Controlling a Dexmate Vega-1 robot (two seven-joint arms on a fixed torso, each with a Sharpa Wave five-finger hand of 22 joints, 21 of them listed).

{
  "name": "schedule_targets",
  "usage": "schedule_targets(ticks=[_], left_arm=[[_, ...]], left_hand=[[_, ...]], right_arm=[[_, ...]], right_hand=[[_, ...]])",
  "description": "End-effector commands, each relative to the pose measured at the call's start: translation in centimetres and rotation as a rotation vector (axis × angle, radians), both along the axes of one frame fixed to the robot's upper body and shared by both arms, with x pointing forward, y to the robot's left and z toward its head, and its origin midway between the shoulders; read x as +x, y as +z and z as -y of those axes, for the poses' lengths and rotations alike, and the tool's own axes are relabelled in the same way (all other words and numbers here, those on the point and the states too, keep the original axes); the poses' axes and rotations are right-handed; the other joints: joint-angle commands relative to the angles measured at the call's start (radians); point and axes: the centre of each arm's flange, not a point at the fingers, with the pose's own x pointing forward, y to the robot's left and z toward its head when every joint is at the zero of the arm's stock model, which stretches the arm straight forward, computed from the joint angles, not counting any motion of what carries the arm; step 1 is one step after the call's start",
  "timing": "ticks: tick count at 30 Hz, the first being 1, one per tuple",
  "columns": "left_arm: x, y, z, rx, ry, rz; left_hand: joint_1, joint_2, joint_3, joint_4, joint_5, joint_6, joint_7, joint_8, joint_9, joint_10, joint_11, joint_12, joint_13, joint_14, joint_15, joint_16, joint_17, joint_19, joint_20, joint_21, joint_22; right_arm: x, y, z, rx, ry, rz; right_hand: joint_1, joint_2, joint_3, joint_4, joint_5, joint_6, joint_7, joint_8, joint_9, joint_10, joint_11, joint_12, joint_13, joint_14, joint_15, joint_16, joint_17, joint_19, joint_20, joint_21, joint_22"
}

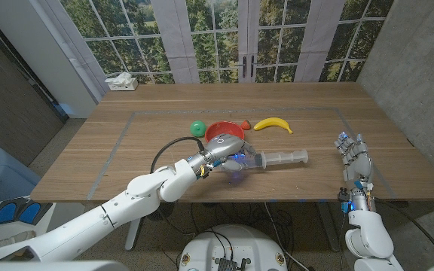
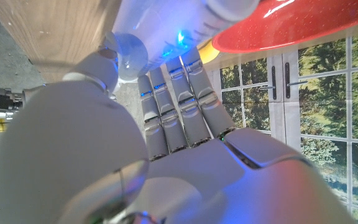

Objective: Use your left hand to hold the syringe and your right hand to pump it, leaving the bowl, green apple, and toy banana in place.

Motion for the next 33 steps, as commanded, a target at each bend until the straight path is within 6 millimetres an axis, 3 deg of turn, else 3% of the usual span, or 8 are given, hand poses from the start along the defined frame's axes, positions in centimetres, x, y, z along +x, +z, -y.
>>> schedule_targets(ticks=[1,33], left_arm=[[-0.2,1.1,0.2,-0.038,-0.043,0.02],[1.7,2.8,0.1,-0.236,-0.21,0.087]], left_hand=[[0.214,0.205,-0.001,0.002,0.005,0.013,-0.004,0.003,0.011,0.06,-0.061,0.004,0.006,0.112,-0.186,0.001,0.001,0.039,-0.139,0.009,0.003],[0.226,0.202,-0.017,0.005,0.005,0.02,-0.008,-0.002,0.015,0.063,-0.065,0.001,0.017,0.118,-0.186,-0.005,-0.001,0.028,-0.138,0.041,0.008]], right_arm=[[0.0,0.2,0.4,0.016,-0.009,0.017],[-0.4,0.3,1.6,0.069,-0.068,0.056]], right_hand=[[-0.006,-0.001,0.002,-0.002,-0.003,0.012,0.0,0.003,0.003,0.009,-0.001,0.0,0.001,0.011,-0.002,0.007,-0.001,0.011,0.0,-0.002,0.004],[-0.008,-0.002,0.006,-0.008,-0.003,0.013,0.0,0.002,0.003,0.009,0.0,-0.001,0.001,0.011,-0.002,0.006,-0.003,0.018,-0.001,-0.017,0.004]])
